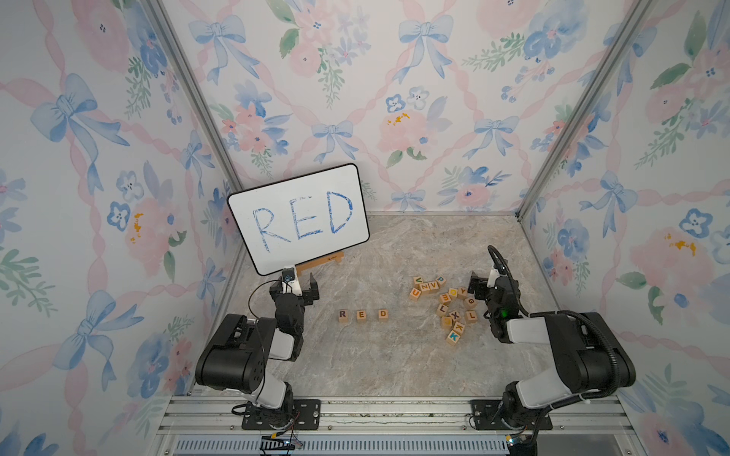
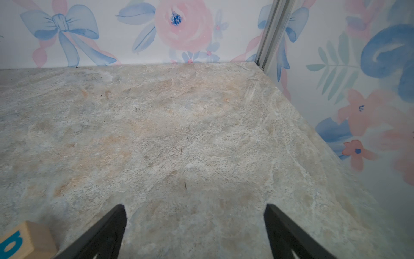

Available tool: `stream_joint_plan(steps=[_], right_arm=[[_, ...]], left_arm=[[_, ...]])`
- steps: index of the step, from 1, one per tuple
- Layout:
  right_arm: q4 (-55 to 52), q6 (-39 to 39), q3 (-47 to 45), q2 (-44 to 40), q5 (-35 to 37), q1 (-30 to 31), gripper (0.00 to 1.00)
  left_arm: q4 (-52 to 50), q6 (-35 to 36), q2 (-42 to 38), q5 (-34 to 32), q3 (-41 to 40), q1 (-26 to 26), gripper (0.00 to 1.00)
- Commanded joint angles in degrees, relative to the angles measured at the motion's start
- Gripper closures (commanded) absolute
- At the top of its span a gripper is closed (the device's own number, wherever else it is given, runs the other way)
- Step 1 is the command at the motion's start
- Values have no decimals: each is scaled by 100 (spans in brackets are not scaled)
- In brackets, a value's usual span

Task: Assemble the uppercase word "red" with letter blocks
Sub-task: Reset both arms

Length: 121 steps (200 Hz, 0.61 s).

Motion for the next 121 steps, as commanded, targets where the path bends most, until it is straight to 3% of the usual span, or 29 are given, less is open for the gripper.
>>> stream_joint_plan(steps=[1, 121], right_arm=[[244, -72, -7, 19, 100, 45, 3], [245, -77, -7, 28, 109, 62, 3]], left_arm=[[257, 144, 0, 164, -23, -5, 2], [255, 158, 55, 230, 12, 9, 2]])
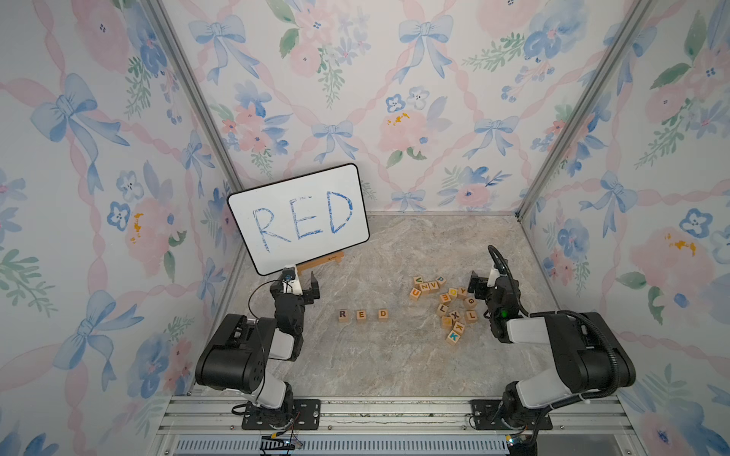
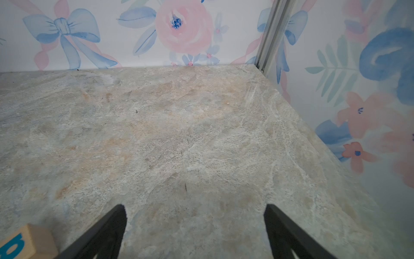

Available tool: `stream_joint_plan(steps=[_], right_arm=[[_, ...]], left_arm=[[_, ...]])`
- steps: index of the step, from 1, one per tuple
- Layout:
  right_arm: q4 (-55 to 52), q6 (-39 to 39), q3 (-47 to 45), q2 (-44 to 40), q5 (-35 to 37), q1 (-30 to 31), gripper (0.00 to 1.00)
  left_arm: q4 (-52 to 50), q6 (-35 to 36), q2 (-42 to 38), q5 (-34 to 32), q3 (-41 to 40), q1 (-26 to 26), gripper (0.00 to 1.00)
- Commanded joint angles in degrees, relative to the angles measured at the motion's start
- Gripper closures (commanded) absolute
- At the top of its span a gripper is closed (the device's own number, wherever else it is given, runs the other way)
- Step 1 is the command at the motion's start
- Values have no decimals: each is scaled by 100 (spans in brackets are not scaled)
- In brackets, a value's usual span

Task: Assemble the uppercase word "red" with letter blocks
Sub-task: Reset both arms

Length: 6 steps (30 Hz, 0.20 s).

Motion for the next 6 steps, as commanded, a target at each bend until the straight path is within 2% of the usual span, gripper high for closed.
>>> stream_joint_plan(steps=[1, 6], right_arm=[[216, -77, -7, 28, 110, 51, 3], [215, -72, -7, 28, 107, 51, 3]], left_arm=[[143, 116, 54, 107, 9, 9, 2], [144, 115, 9, 104, -25, 11, 2]])
